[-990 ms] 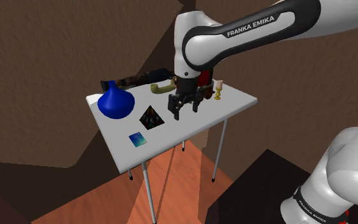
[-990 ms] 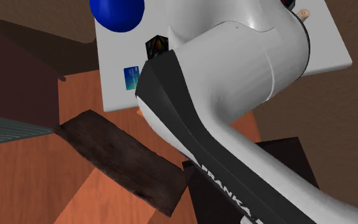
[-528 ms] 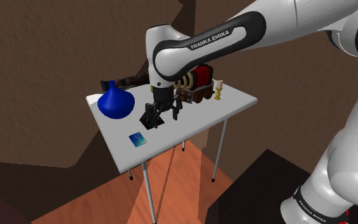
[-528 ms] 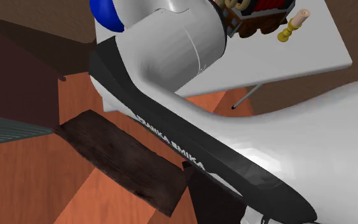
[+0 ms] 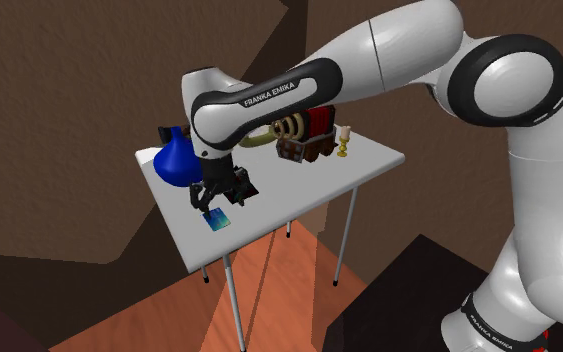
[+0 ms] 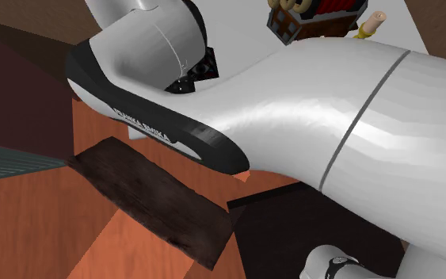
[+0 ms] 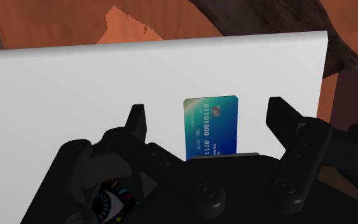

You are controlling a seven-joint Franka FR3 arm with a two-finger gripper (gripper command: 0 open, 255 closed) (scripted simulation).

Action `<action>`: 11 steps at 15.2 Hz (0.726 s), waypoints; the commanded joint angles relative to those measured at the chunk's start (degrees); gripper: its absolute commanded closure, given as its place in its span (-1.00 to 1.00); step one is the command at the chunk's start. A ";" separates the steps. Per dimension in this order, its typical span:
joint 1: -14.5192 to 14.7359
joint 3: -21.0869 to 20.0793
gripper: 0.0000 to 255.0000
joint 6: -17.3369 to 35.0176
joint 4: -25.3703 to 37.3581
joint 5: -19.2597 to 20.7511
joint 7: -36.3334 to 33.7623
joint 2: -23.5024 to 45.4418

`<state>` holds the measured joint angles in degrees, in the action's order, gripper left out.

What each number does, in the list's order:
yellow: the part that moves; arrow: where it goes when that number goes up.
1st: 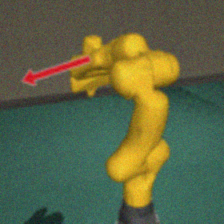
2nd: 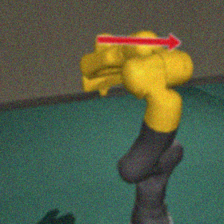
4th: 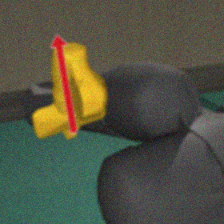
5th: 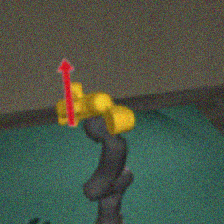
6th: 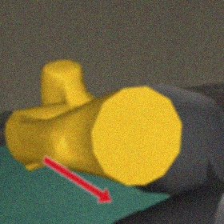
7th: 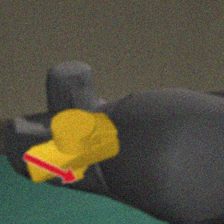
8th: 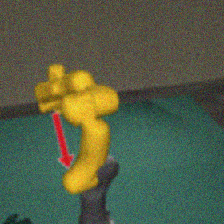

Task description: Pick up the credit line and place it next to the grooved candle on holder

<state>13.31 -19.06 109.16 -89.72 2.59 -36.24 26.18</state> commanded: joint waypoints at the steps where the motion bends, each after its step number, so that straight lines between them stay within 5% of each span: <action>1: 1.13 0.19 -1.00 -1.36 4.72 0.69 -0.92 3.83; 11: 1.31 0.42 -1.00 3.92 0.61 1.07 -1.18 5.04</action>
<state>14.63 -18.65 112.95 -88.98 3.66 -37.42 31.24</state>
